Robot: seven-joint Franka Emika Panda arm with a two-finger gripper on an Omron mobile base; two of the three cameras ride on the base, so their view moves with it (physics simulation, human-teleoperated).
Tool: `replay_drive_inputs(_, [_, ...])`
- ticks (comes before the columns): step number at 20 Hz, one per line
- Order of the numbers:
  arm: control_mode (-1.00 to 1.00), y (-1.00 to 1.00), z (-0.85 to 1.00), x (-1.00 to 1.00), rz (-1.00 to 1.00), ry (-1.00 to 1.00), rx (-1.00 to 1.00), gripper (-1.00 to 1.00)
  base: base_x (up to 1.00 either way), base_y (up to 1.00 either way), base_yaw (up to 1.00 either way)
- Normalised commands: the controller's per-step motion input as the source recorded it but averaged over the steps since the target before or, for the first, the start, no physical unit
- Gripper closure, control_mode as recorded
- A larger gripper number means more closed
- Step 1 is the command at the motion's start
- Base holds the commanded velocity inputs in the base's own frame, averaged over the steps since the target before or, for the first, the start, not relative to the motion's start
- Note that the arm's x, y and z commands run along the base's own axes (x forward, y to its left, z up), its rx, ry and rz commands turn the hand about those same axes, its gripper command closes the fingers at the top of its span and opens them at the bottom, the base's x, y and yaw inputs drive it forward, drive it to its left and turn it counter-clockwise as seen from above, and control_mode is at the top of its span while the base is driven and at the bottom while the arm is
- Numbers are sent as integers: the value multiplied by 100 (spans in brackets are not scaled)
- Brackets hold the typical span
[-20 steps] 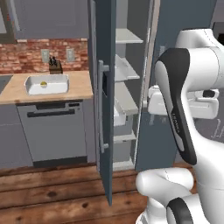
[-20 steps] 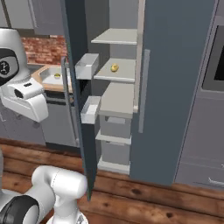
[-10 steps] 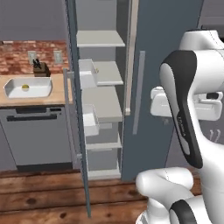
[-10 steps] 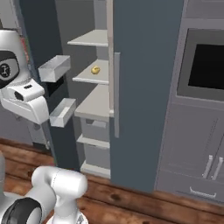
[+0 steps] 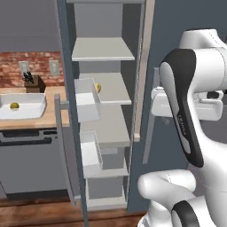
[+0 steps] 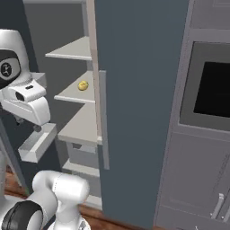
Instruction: Take the lemon and potato out of the freezer and place them in the tupperware container on the counter. Then put the tupperware containing the vegetables back in the freezer.
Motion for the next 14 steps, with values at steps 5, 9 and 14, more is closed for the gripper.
replay_drive_inputs(5, [100, 0, 0, 0, 0, 0, 0, -100, 62, -12, 0])
replay_drive_inputs(9, [100, 0, 0, 0, 0, 0, 0, -100, 56, 0, 0])
replay_drive_inputs(14, [100, 0, 0, 0, 0, 0, 0, -100, 38, 0, 1])
